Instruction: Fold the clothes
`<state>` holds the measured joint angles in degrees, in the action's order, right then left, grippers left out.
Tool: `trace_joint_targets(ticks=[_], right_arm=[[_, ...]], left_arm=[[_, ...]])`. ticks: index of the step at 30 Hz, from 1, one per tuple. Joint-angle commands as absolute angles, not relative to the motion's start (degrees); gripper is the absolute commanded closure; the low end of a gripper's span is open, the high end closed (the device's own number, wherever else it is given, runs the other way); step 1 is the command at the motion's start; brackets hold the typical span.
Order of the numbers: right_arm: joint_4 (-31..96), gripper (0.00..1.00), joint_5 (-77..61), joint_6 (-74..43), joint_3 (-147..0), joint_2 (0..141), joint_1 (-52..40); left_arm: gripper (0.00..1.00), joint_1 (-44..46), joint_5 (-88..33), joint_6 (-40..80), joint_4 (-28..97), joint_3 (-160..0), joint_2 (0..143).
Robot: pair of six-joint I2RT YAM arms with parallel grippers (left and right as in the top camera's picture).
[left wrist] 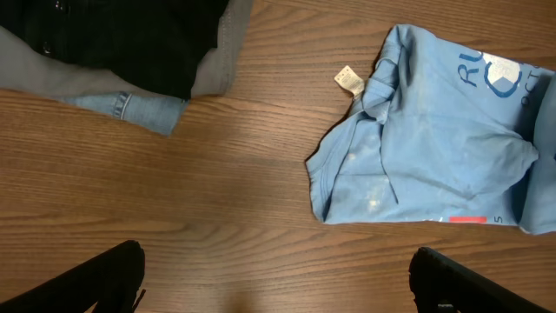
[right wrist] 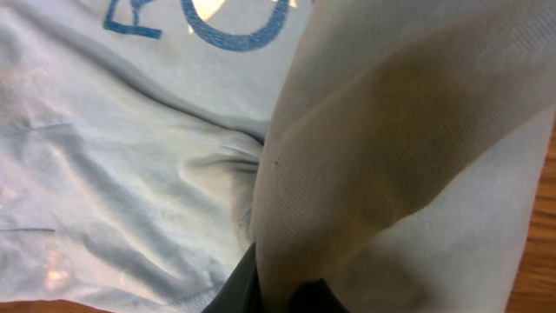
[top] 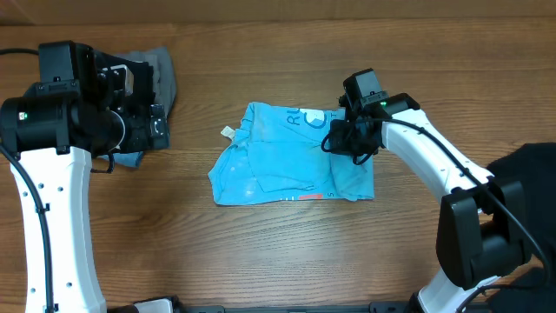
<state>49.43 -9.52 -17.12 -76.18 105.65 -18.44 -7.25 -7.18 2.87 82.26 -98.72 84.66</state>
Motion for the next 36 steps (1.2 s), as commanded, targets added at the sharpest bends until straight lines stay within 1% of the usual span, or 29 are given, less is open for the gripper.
trace_joint_targets(ticks=[1, 4, 6, 7, 8, 9, 12, 18, 19, 20, 21, 22, 23, 26, 29, 30, 32, 34, 36], right_arm=[[47.92, 0.90, -9.02, -18.06, -77.23, 103.94, -20.14], [47.33, 0.89, -9.02, -18.06, -77.21, 103.98, -21.28], [46.89, 0.86, -9.02, -18.06, -77.21, 104.12, -22.17], [46.87, 0.80, -9.02, -18.04, -77.21, 104.18, -22.46], [47.24, 0.63, -8.86, -17.98, -77.21, 104.18, -22.87], [47.70, 0.60, -8.25, -18.02, -77.23, 104.14, -22.87], [48.71, 0.60, -7.09, -18.09, -77.38, 103.74, -22.46], [49.76, 0.54, -3.42, -18.02, -77.38, 99.74, -18.94], [49.47, 0.55, -3.49, -18.04, -77.38, 99.29, -18.15], [48.66, 0.66, -3.70, -18.09, -77.38, 99.07, -16.95], [48.10, 0.75, -3.62, -18.09, -77.30, 99.11, -16.25], [47.57, 0.81, -3.40, -18.35, -77.21, 99.35, -15.44], [47.11, 0.83, -3.46, -19.09, -77.21, 99.70, -14.72], [46.24, 0.86, -3.27, -23.18, -77.21, 102.13, -13.39], [47.00, 0.87, -2.76, -30.96, -77.17, 106.63, -13.52], [46.61, 0.90, -4.47, -33.17, -77.17, 108.71, -13.93], [44.18, 0.92, -9.76, -33.23, -77.17, 110.98, -14.81], [37.63, 0.96, -19.31, -31.33, -77.17, 113.16, -16.73], [29.34, 0.96, -31.44, -23.20, -77.28, 113.25, -18.65]], left_arm=[[0.00, -7.46, -6.85, 3.22, 82.08, -99.59, 85.01], [0.00, -7.46, -6.85, 3.22, 82.08, -99.59, 85.01], [0.00, -7.46, -6.87, 3.22, 82.08, -99.59, 85.01], [0.00, -7.46, -6.85, 3.22, 82.08, -99.59, 85.01], [0.00, -7.46, -6.85, 3.22, 82.08, -99.59, 85.01], [0.00, -7.46, -6.87, 3.22, 82.06, -99.59, 85.01], [0.00, -7.46, -6.85, 3.22, 82.06, -99.59, 85.01], [0.00, -7.46, -6.85, 3.22, 82.08, -99.59, 85.01], [0.00, -7.46, -6.87, 3.22, 82.08, -99.59, 85.01], [0.00, -7.46, -6.85, 3.22, 82.08, -99.59, 85.01], [0.00, -7.46, -6.87, 3.22, 82.08, -99.59, 85.01], [0.00, -7.46, -6.85, 3.22, 82.08, -99.59, 85.01], [0.00, -7.46, -6.87, 3.22, 82.08, -99.59, 85.01], [0.00, -7.46, -6.85, 3.22, 82.08, -99.59, 85.01], [0.00, -7.46, -6.85, 3.22, 82.08, -99.59, 85.01], [0.00, -7.46, -6.85, 3.22, 82.08, -99.59, 85.01], [0.00, -7.46, -6.85, 3.22, 82.08, -99.59, 85.01], [0.00, -7.46, -6.85, 3.22, 82.08, -99.59, 85.01], [0.00, -7.46, -6.87, 3.22, 82.08, -99.59, 85.01]])
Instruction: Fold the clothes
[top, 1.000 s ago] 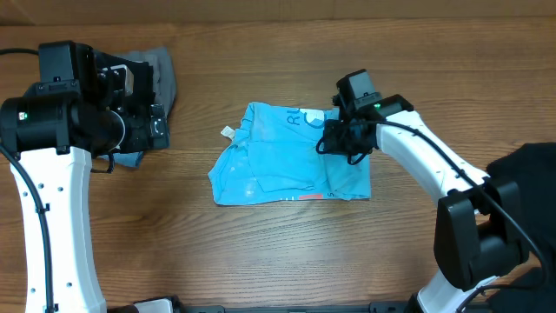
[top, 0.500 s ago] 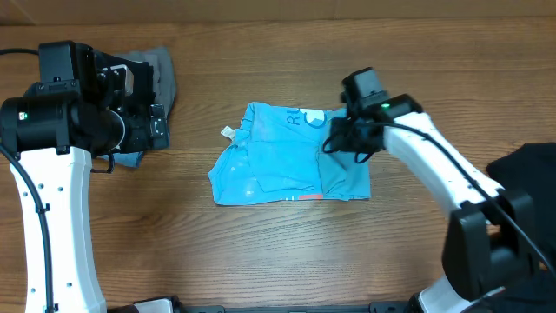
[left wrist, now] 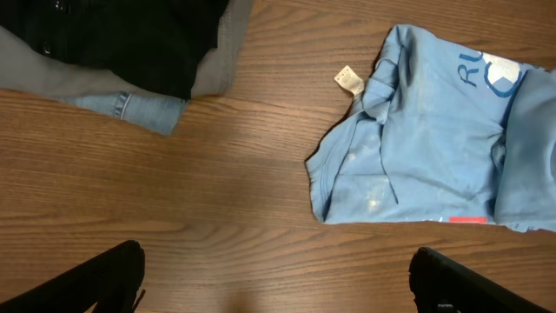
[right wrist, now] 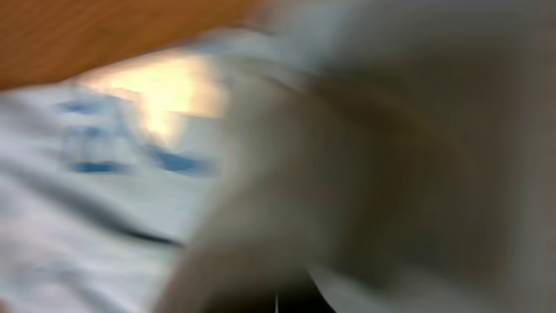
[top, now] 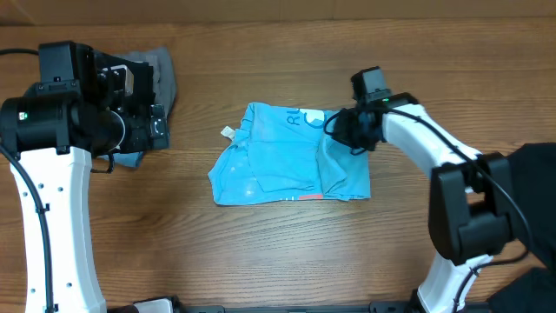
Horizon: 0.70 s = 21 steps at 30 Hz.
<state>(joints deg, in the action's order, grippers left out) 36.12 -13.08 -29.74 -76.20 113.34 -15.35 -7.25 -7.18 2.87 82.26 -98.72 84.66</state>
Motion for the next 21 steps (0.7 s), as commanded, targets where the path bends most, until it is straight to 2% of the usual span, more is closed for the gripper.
trace_joint_targets(ticks=[1, 4, 12, 17, 21], right_arm=[[27.94, 0.96, -33.74, -22.06, -77.60, 112.81, -19.05], [30.30, 0.95, -31.46, -22.02, -79.05, 110.67, -18.87], [51.59, 0.92, -23.55, -22.02, -78.98, 105.58, -14.76], [50.04, 0.85, -17.37, -22.02, -74.96, 105.60, -17.37], [49.67, 0.84, -16.08, -22.02, -74.59, 105.60, -16.88]], left_arm=[[0.00, -7.46, -6.87, 3.22, 82.08, -99.59, 85.01], [0.00, -7.46, -6.87, 3.22, 82.08, -99.59, 85.01], [0.00, -7.46, -6.87, 3.22, 82.08, -99.59, 85.01], [0.00, -7.46, -6.85, 3.22, 82.08, -99.59, 85.01], [0.00, -7.46, -6.87, 3.22, 82.04, -99.59, 85.01]])
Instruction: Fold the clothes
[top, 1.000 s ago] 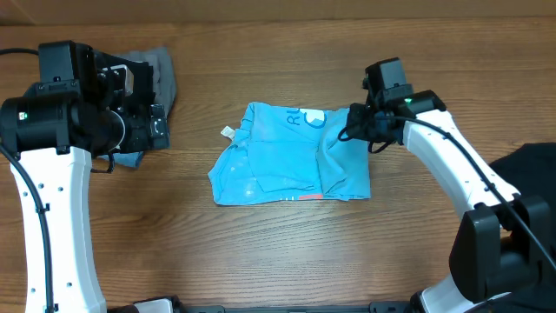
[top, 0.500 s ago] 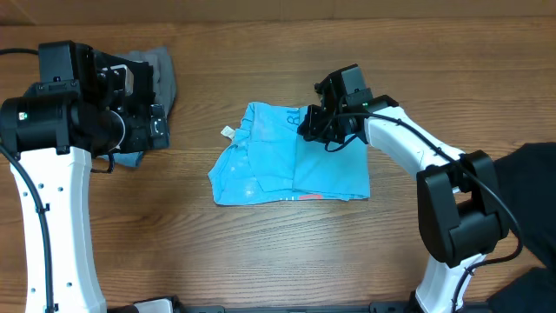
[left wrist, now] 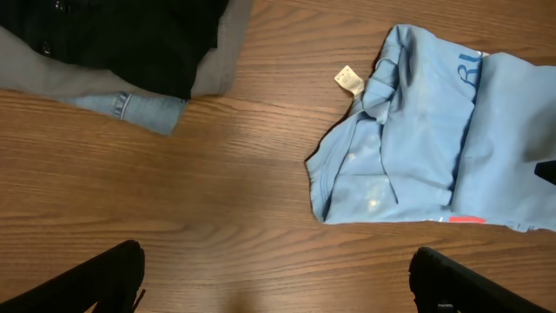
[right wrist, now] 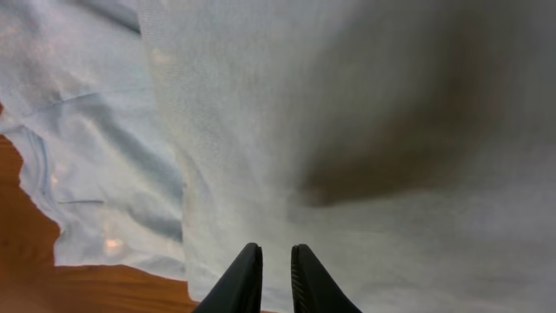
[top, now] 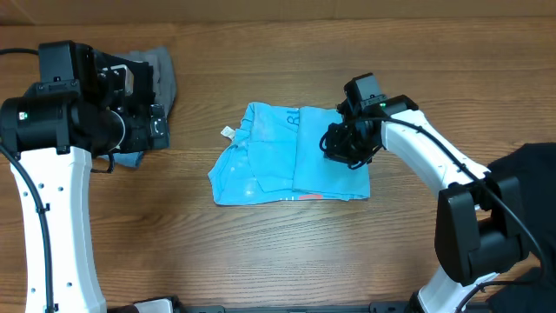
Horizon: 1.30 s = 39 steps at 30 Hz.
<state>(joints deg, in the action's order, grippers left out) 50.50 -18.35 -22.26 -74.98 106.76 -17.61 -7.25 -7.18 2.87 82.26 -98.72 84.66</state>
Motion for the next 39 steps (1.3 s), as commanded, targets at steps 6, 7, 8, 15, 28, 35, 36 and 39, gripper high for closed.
trace_joint_targets(ticks=[6, 7, 8, 15, 28, 35, 36, 39], right_arm=[[50.30, 0.84, -16.14, -21.98, -74.63, 105.41, -14.76], [50.37, 0.81, -16.84, -21.04, -74.63, 105.06, -14.13], [50.39, 0.76, -18.00, -19.92, -74.65, 104.71, -13.56], [52.88, 0.53, -23.24, -16.01, -74.67, 95.88, -8.60], [56.34, 0.44, -23.00, -14.70, -74.67, 90.43, -8.23], [56.55, 0.44, -22.98, -14.70, -74.67, 90.43, -8.23], [56.53, 0.44, -22.98, -14.72, -74.67, 90.43, -8.23], [56.64, 0.44, -22.98, -14.72, -74.67, 90.43, -8.23]], left_arm=[[0.00, -7.46, -8.80, 5.13, 81.19, -99.59, 85.01], [0.00, -7.46, -11.33, 7.38, 80.58, -99.59, 85.01], [0.00, -7.46, -13.54, 8.54, 80.58, -99.59, 85.01], [0.00, -3.14, -24.38, 3.42, 75.50, -91.24, 88.84], [0.00, 0.16, -31.55, -0.80, 46.81, -73.32, 112.25], [0.00, 5.91, -39.31, 0.01, 37.21, -73.32, 124.31], [0.00, 7.01, -40.14, -0.03, 36.49, -73.32, 124.95], [0.04, 9.82, -37.89, 0.01, 34.83, -73.34, 125.27]])
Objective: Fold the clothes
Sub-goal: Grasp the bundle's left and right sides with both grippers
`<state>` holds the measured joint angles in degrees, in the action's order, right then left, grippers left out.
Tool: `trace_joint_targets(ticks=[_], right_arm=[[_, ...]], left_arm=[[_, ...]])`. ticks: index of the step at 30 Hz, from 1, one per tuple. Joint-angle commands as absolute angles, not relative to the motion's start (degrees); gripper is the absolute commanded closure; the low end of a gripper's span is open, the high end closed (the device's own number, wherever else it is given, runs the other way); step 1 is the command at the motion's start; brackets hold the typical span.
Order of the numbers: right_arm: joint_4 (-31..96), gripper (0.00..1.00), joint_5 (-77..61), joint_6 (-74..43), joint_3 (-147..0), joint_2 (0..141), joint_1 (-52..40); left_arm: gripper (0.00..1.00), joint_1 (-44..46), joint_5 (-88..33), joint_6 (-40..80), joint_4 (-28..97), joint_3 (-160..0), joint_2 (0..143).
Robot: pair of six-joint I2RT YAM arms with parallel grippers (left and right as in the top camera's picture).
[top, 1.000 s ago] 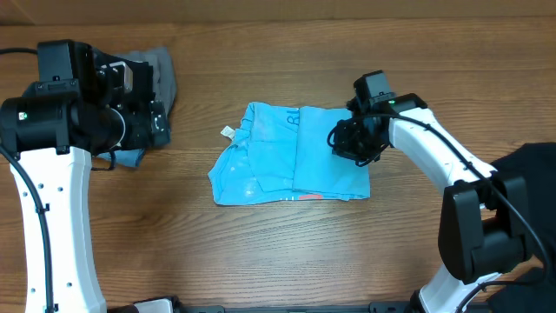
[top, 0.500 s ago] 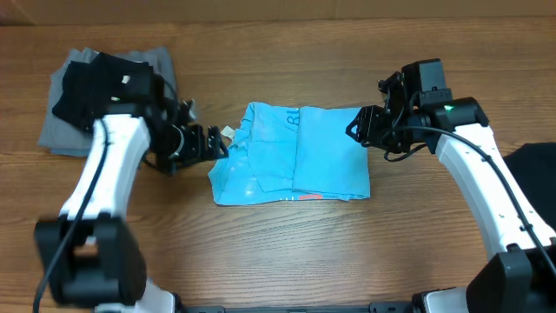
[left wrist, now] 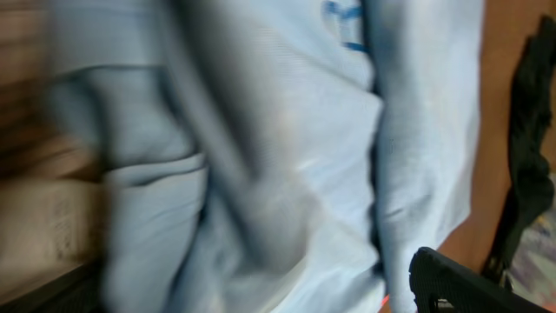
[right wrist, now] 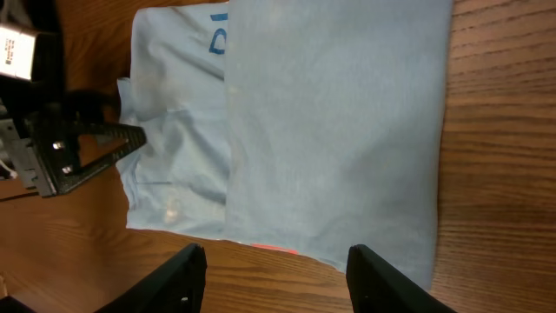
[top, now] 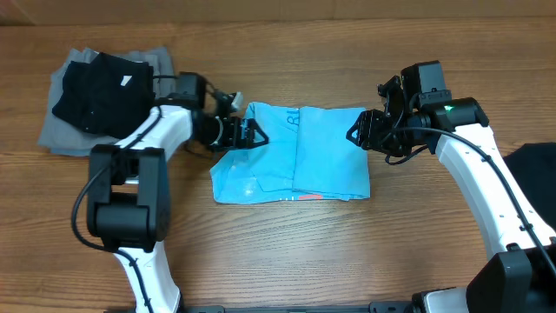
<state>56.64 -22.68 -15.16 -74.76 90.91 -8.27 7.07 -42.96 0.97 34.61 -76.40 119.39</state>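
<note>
The light blue shirt (top: 295,155) lies mid-table, its right part folded flat over the middle, with a blue print showing near the top edge. My left gripper (top: 248,135) is low at the shirt's upper left edge and open. Its own view is blurred and filled with blue cloth (left wrist: 287,148), and only one finger (left wrist: 452,280) shows. In the right wrist view the left gripper (right wrist: 82,149) lies at the shirt's left side. My right gripper (top: 365,135) hangs open above the shirt's right edge. Its fingers (right wrist: 187,278) stand wide apart over the shirt (right wrist: 330,130), holding nothing.
A pile of folded clothes (top: 100,91), black on grey, sits at the back left. A black garment (top: 534,169) lies at the right edge of the table. Bare wood (top: 287,252) stretches in front of the shirt.
My left arm has come from high over the left pile down to the shirt's upper left edge. My right gripper, then shut low on the folded flap, is now open and raised at the right.
At first my right gripper held the shirt's right part lifted off the table. Then it had the flap over the middle, and later pressed down flat there. Now the flap lies folded and released, and my left gripper has reached the shirt.
</note>
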Motion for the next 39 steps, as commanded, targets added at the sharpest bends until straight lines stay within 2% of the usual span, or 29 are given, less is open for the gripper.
trace_joint_targets(ticks=[1, 3, 4, 5, 8, 12, 15, 19, 23, 25, 26, 29, 33, 39], right_arm=[[56.95, 0.44, -22.98, -14.70, -74.67, 90.43, -8.23], [57.41, 0.44, -22.94, -14.70, -74.67, 90.43, -8.23], [57.63, 0.44, -22.50, -14.72, -74.67, 90.43, -8.23], [57.87, 0.45, -21.41, -14.72, -74.67, 90.43, -8.23], [58.63, 0.45, -15.40, -14.79, -74.67, 90.43, -8.21], [58.43, 0.45, -13.72, -14.94, -74.67, 90.43, -7.57], [57.98, 0.45, -13.72, -14.96, -74.67, 90.43, -7.57], [57.56, 0.45, -13.72, -14.96, -74.67, 90.43, -7.57], [57.56, 0.44, -13.50, -14.94, -74.67, 90.43, -7.57], [57.56, 0.44, -13.47, -14.94, -74.67, 90.43, -7.57], [57.56, 0.44, -13.47, -14.94, -74.67, 90.43, -7.57], [57.58, 0.42, -12.86, -14.96, -74.67, 90.43, -7.57], [57.63, 0.39, -12.84, -14.96, -74.67, 90.43, -7.57], [57.60, 0.37, -12.84, -14.96, -74.67, 90.43, -7.57]], left_arm=[[0.25, 10.37, -37.36, -0.01, 34.35, -73.34, 125.27], [0.71, 10.52, -36.99, -0.01, 34.20, -73.34, 125.23], [0.91, 10.35, -36.93, 0.01, 34.72, -73.38, 125.14], [0.96, 9.91, -36.86, 0.01, 35.81, -73.60, 124.99], [0.96, 7.25, -32.42, 0.01, 43.90, -76.79, 123.79], [0.96, 2.83, -17.19, -0.89, 62.63, -89.17, 120.66], [0.96, 2.42, -16.19, -1.30, 69.71, -98.00, 119.44], [0.96, 7.94, -21.06, 2.17, 71.83, -104.53, 119.00], [0.93, 18.92, -22.94, 9.61, 69.06, -103.96, 120.18], [0.81, 25.98, -22.94, 12.25, 67.11, -103.96, 121.62], [0.58, 31.62, -22.59, 14.63, 65.95, -103.96, 122.76], [0.40, 40.82, -14.55, 19.77, 66.50, -103.96, 124.79], [0.38, 45.04, -3.73, 25.85, 71.92, -104.40, 124.75], [0.53, 40.84, -1.91, 26.06, 81.08, -109.51, 124.70]])
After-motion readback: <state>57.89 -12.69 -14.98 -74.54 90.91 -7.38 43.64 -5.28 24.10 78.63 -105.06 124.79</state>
